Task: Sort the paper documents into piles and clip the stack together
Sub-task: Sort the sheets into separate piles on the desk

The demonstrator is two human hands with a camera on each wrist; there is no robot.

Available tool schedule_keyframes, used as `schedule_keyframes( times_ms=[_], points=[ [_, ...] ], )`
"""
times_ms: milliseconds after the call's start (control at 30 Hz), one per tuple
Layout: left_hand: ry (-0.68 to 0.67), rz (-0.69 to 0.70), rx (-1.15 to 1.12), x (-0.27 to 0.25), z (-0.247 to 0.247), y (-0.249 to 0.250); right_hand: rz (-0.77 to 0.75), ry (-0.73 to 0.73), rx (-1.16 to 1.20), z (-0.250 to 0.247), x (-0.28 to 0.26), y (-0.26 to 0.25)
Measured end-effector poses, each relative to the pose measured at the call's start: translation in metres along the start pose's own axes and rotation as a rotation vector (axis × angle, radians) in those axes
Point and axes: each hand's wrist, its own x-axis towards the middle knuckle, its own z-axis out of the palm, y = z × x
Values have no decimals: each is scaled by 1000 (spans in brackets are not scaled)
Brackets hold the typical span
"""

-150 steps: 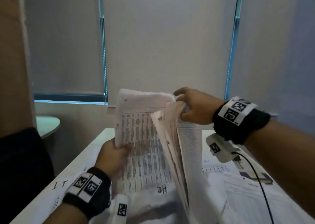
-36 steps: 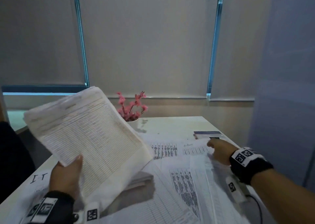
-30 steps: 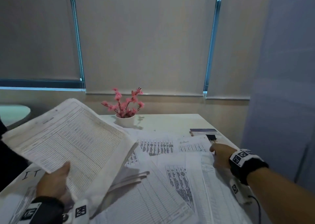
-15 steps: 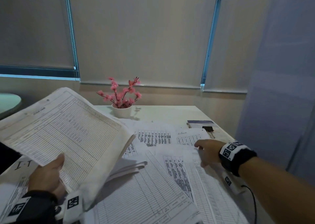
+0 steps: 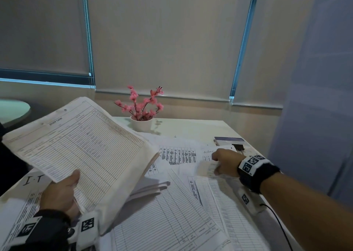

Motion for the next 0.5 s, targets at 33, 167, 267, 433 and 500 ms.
schedule_keyframes(
  times_ms=[33,167,267,433,500],
  points=[
    [-24,22,-13,-3,2,2,-6,-12,-16,2,2,-7],
    [-13,40,-18,-7,3,1,-66,-83,-131,18,10,-23],
    [23,-37,15,0,-6,2,-97,-32,-223,21,12,-25],
    [-8,-55,114,-8,-1,7,-111,66,-401,18,9,-24],
    [0,-32,87,-11,0,9,-102,98,-452,14,6,-23]
  ],
)
